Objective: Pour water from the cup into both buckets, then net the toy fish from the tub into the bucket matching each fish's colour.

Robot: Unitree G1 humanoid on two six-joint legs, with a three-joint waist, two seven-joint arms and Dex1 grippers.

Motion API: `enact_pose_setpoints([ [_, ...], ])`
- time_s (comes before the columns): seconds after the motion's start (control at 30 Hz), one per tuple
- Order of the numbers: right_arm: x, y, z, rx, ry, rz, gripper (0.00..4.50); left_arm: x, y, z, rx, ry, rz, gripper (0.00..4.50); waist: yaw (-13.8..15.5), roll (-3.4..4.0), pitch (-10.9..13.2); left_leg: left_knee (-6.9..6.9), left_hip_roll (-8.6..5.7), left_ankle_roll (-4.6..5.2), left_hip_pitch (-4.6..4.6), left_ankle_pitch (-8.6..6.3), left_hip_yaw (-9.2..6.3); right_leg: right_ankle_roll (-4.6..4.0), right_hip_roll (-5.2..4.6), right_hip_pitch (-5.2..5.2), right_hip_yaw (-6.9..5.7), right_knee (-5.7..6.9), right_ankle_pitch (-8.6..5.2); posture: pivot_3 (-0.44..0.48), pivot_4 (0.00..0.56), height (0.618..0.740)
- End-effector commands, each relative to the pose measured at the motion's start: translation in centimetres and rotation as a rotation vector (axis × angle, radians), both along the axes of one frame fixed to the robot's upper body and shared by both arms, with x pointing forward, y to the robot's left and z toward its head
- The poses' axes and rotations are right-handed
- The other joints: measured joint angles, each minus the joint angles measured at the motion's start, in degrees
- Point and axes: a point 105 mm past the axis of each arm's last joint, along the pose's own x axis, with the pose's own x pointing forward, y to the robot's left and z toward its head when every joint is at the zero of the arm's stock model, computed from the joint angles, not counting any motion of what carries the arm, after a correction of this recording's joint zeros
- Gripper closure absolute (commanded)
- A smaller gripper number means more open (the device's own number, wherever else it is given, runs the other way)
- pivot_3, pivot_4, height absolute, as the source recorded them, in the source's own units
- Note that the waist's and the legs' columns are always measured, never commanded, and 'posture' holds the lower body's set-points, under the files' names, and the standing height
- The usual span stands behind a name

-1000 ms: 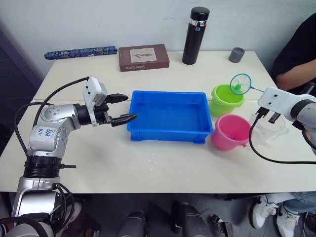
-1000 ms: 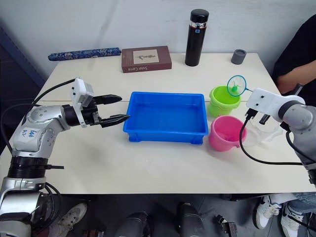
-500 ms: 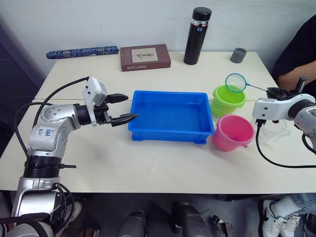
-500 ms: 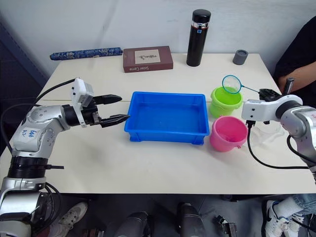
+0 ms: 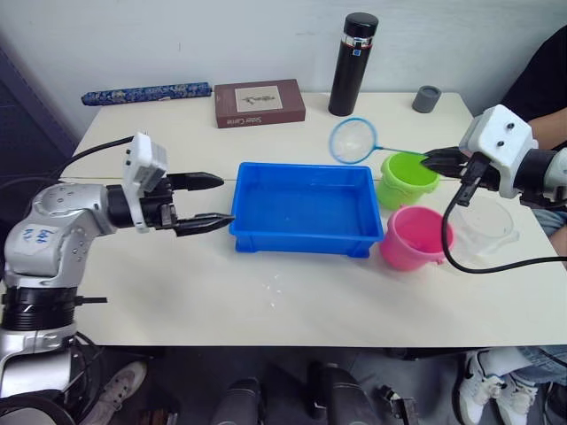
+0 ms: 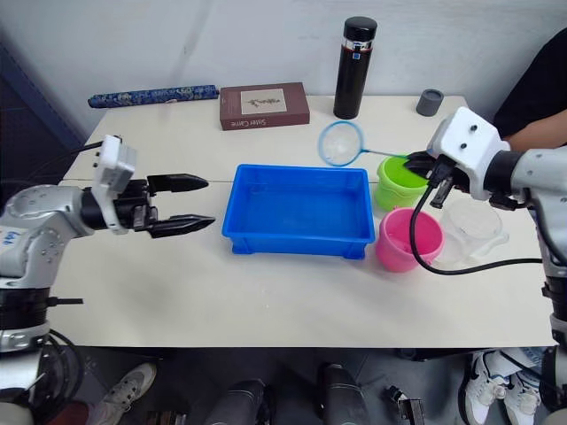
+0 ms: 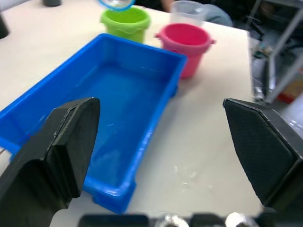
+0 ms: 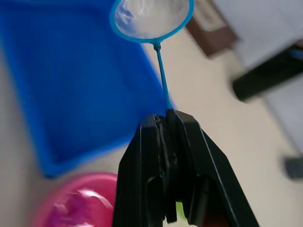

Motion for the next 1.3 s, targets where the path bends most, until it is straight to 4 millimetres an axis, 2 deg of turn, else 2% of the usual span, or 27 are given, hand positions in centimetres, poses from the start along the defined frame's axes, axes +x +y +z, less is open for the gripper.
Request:
enact_pose_setpoints([
  [0.03,-2.3,1.5,-0.2,0.000,0.151,0.165,4.50,-1.6,0.1,1.1,0.010,-0.031,-0.052,0.03,0.2,0.00,0.0,0.00,0.00,0.00,0.00,0.00,-0.01,0.00,-0.01,0.01,-0.01,-0.02,0.00,0.000,0.150,0.739],
  [0.13,-2.7,2.1,-1.5,-0.035,0.249,0.220,4.50,-2.3,0.1,0.8,0.030,-0.028,-0.066,0.03,0.2,0.00,0.0,0.01,-0.02,0.02,0.00,-0.01,-0.03,0.00,-0.04,0.02,-0.02,-0.01,0.00,0.000,0.150,0.739],
  [0.27,-3.7,3.9,-5.0,-0.061,0.373,0.272,4.50,-3.6,-0.1,-1.3,0.103,-0.007,-0.079,0.03,0.0,0.00,0.0,-0.06,-0.01,0.01,0.01,-0.02,-0.04,-0.01,-0.04,0.01,-0.01,-0.03,-0.01,0.000,0.150,0.739],
  [0.4,-4.2,5.1,-7.2,-0.061,0.415,0.269,4.50,-3.5,0.1,-1.9,0.113,-0.009,-0.056,0.03,0.1,0.00,0.0,0.02,-0.02,0.00,0.00,-0.02,-0.02,-0.01,-0.04,-0.02,-0.01,-0.06,-0.01,0.000,0.150,0.739],
  [0.53,-3.5,7.8,-11.3,-0.029,0.403,0.237,4.50,-2.8,-0.8,-3.7,0.111,-0.007,-0.047,0.03,0.2,-0.09,-0.1,0.04,-0.03,-0.01,0.07,-0.02,-0.03,-0.02,-0.05,0.04,0.00,-0.08,-0.01,0.000,0.150,0.739],
  [0.77,-3.9,9.8,-14.3,-0.056,0.431,0.247,4.50,-3.3,-1.2,-8.1,0.226,0.047,-0.108,0.03,0.1,-0.07,0.0,0.04,-0.06,-0.01,0.00,-0.01,-0.01,-0.02,-0.05,-0.04,0.01,0.07,-0.01,0.000,0.150,0.739],
  [0.97,-2.4,11.2,-15.7,-0.045,0.420,0.250,4.50,-3.3,-1.6,-9.7,0.207,0.086,-0.132,0.03,-0.1,-0.07,0.0,0.05,-0.06,0.00,0.04,-0.01,-0.01,-0.03,-0.04,-0.03,0.01,0.00,-0.01,0.000,0.150,0.739],
  [1.1,-2.0,11.2,-15.8,-0.053,0.428,0.259,4.50,-3.4,-1.6,-9.6,0.212,0.082,-0.139,0.03,0.0,-0.07,0.0,0.04,-0.06,0.00,0.02,-0.01,0.00,-0.03,-0.04,-0.04,0.01,0.09,-0.01,0.000,0.150,0.739],
  [1.17,-1.6,10.9,-15.8,-0.060,0.443,0.242,3.65,-3.3,-1.6,-9.6,0.209,0.081,-0.138,0.00,0.0,-0.07,0.0,0.05,-0.06,0.00,0.01,-0.01,-0.02,-0.02,-0.05,-0.02,0.00,0.08,-0.01,0.000,0.150,0.739],
  [1.2,-1.5,10.7,-15.8,-0.061,0.445,0.237,3.41,-3.3,-1.5,-9.5,0.207,0.081,-0.137,0.00,0.0,-0.07,0.0,0.05,-0.07,0.01,0.01,-0.01,-0.01,-0.02,-0.06,-0.02,0.00,0.08,-0.01,0.000,0.150,0.739],
  [1.3,-1.5,10.4,-15.4,-0.080,0.418,0.240,1.92,-3.0,-1.5,-9.4,0.170,0.099,-0.092,0.00,0.0,-0.07,0.0,0.04,-0.07,0.01,0.02,-0.01,-0.03,-0.03,-0.05,-0.02,-0.01,0.09,-0.01,0.000,0.150,0.739],
])
